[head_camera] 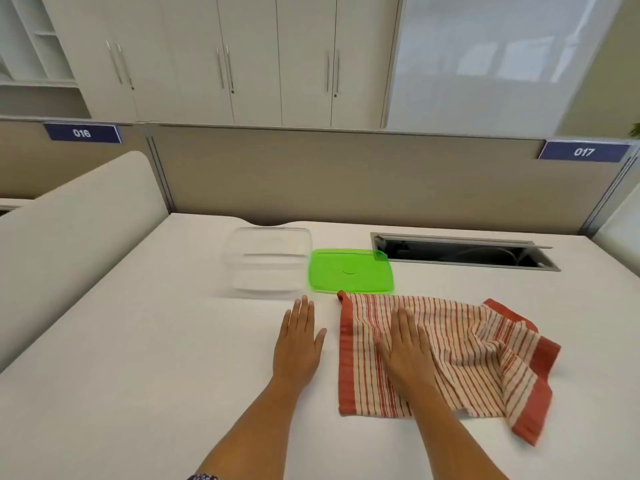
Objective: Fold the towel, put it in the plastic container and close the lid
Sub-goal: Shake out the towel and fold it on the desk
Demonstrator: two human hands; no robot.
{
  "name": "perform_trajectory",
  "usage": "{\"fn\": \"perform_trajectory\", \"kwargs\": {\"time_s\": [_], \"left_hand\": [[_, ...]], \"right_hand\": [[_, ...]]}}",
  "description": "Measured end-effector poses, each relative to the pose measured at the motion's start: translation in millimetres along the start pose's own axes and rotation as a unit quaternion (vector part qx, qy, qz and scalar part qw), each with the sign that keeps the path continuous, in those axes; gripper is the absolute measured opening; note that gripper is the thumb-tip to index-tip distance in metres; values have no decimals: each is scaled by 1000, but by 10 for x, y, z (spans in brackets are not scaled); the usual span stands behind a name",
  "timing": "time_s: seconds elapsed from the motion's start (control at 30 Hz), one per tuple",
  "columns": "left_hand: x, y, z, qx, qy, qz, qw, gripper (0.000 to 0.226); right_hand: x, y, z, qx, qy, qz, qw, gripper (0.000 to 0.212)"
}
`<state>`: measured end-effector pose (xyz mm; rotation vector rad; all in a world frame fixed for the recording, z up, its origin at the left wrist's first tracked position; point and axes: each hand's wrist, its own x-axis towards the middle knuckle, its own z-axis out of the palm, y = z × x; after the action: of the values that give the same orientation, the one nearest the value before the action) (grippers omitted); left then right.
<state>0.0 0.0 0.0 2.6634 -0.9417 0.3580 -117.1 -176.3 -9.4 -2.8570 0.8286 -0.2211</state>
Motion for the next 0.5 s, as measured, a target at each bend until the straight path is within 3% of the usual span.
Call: {"fn": "perform_trajectory", "kwargs": {"time_s": [0.5], "left_hand": [[-110, -116, 329, -74, -78, -17, 994, 58]], "right_hand": [[-28, 28, 194, 26, -35, 17, 999, 65]]}}
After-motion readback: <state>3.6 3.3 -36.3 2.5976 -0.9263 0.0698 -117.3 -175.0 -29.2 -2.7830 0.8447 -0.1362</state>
